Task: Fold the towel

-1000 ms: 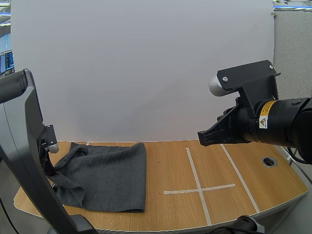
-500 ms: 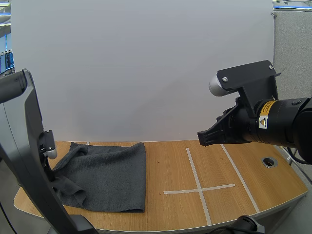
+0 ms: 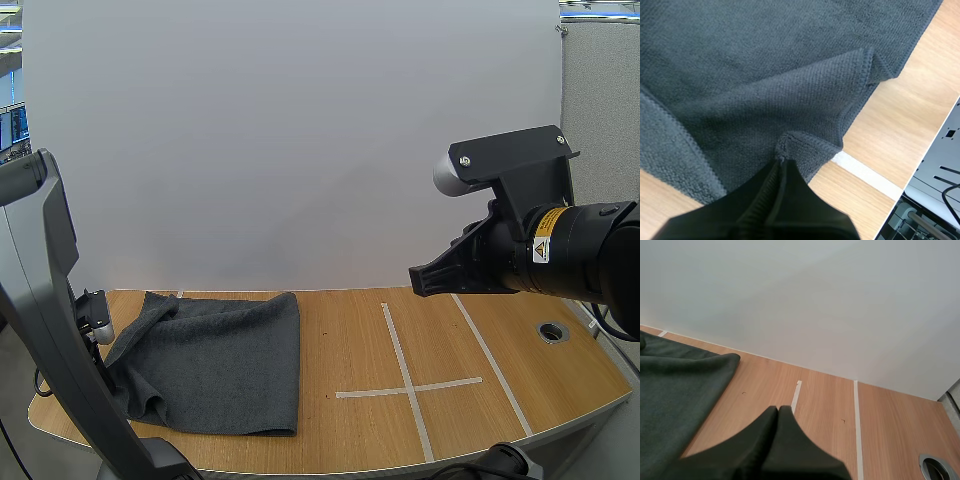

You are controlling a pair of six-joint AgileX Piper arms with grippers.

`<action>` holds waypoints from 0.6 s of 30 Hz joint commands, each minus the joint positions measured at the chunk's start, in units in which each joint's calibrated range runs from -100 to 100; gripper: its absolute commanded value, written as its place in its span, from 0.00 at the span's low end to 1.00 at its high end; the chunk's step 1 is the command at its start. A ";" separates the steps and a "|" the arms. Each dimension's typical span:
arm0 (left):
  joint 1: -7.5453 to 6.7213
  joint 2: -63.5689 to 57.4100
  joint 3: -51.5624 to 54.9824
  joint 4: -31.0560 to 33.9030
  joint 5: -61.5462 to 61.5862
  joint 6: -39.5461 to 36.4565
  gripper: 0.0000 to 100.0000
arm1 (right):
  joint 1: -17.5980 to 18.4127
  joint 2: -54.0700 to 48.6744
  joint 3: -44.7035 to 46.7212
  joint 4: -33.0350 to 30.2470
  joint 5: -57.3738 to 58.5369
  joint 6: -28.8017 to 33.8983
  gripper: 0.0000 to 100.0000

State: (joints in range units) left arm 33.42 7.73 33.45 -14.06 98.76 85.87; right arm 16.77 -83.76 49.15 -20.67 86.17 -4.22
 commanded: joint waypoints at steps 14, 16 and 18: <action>0.10 0.41 0.29 -0.41 1.24 -0.02 0.00 | -5.69 -0.70 0.08 -4.42 2.06 -0.40 0.00; 0.10 0.41 0.29 -0.41 1.24 -0.02 0.00 | -5.85 -0.70 0.08 -4.22 2.06 -0.40 0.00; 0.10 0.41 0.29 -0.41 1.24 -0.38 0.00 | -5.85 -0.70 0.08 -4.08 2.06 -0.40 0.00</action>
State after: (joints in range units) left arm 33.42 8.21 33.45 -14.06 98.76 86.04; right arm 14.12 -83.86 49.15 -24.12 87.52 -4.22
